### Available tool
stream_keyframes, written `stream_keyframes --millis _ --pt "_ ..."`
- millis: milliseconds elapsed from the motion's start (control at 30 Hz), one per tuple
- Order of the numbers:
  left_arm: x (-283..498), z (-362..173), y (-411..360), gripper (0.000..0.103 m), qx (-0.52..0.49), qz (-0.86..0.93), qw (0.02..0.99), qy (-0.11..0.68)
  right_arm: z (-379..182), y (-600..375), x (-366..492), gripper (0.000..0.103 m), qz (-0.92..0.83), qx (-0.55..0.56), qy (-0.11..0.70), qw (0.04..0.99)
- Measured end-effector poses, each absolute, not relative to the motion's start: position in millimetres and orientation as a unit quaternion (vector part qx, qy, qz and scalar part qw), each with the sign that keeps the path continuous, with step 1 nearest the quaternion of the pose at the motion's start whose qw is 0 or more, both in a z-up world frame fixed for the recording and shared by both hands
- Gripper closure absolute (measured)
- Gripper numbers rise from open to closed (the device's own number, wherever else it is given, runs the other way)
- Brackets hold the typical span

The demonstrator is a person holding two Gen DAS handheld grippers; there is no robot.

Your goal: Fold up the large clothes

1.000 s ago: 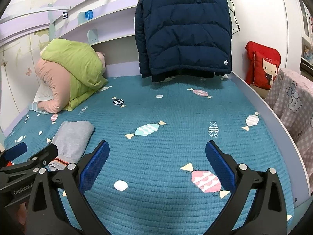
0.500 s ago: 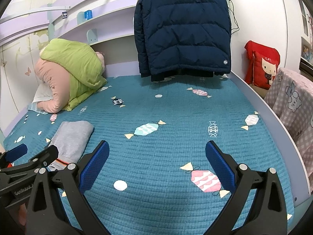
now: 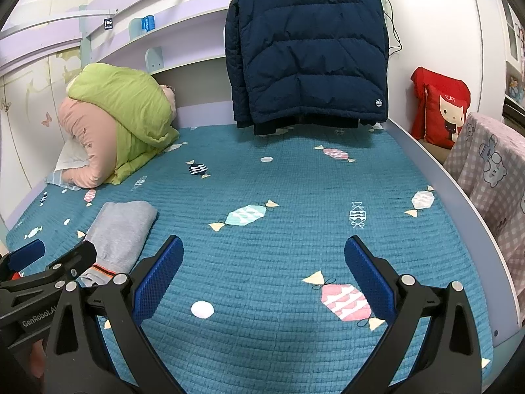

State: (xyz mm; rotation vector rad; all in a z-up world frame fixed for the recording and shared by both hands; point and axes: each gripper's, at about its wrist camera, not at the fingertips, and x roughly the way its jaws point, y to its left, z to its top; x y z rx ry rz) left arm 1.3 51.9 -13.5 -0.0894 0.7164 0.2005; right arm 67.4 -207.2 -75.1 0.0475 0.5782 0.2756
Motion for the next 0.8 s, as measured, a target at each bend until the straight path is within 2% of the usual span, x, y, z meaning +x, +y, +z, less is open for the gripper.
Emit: stream_keyframes --millis 800 --pt "-0.2 -13.4 55.1 0.005 -0.044 0.098 0.931 0.349 -76.9 -203.7 66.1 0.008 0.139 0.019 0.283 0.949"
